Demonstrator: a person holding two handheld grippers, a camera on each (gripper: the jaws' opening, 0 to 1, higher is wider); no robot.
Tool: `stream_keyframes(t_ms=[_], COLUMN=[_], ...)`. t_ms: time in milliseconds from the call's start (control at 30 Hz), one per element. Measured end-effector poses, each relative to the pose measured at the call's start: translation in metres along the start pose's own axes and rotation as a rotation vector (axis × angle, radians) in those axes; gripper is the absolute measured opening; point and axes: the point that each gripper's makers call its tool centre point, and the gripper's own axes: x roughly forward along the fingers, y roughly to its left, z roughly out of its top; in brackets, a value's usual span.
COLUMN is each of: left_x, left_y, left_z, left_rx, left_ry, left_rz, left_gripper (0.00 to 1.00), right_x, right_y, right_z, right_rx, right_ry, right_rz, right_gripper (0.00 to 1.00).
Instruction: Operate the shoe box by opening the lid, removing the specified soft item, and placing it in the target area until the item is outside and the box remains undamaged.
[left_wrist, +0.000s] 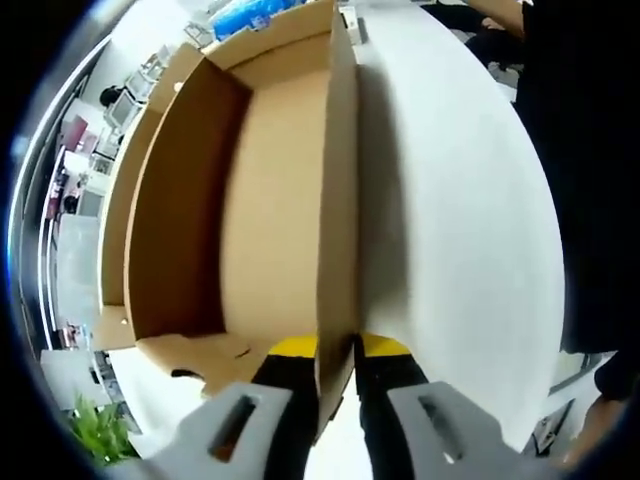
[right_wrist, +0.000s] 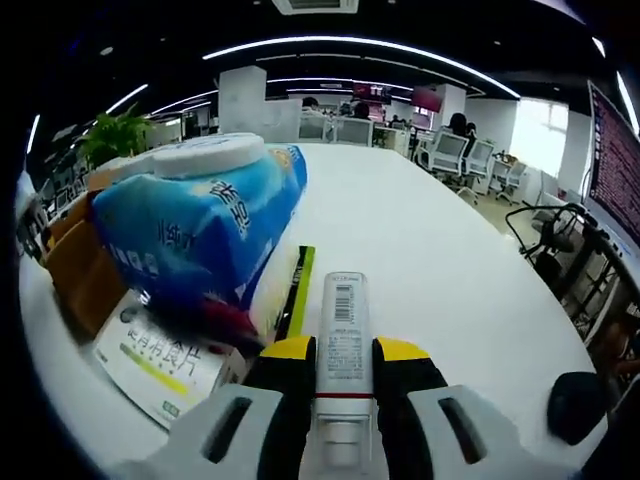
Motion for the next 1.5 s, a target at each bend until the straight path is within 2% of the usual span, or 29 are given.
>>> stream_keyframes(t_ms=[400, 667, 933, 1200, 1300, 1433, 1467, 1500], left_x=[-0.002, 0.000, 0.001, 0.001, 0.001, 0.002, 0.002, 0.002], left_y=[0.003, 0.002, -0.001, -0.001, -0.001, -0.001, -0.002, -0.003], left_z=[0.005, 0.012, 0.012, 0.013, 0.013, 0.013, 0.014, 0.015], left_rx=[-0.011, 0.020, 0.047, 0.046, 0.046, 0.041, 0.035, 0.030], left_ry=[-0.031, -0.045, -0.039, -0.042, -0.044, -0.045, -0.047, -0.051], left_rz=[0.003, 0.005, -0.001, 0.001, 0.000, -0.001, -0.004, -0.008], left_gripper=[0.13, 0.13, 0.10, 0.10, 0.10, 0.09, 0.09, 0.08], right_x=[0.001, -0.002, -0.007, -0.034, -0.057, -0.070, -0.076, -0.077], right_y=[0.002, 0.010, 0.011, 0.022, 0.024, 0.017, 0.013, 0.012], right_z=[0.000, 0.001, 0.001, 0.012, 0.022, 0.032, 0.042, 0.045], right_rx=[-0.001, -0.053, -0.043, -0.036, -0.033, -0.017, -0.052, -0.054], right_ry=[-0.009, -0.018, -0.011, -0.031, -0.071, -0.110, -0.157, -0.170], right_rz=[0.011, 0.019, 0.028, 0.031, 0.043, 0.019, 0.008, 0.007], right_gripper=[0.22, 0.22, 0.23, 0.33, 0.34, 0.40, 0.40, 0.40])
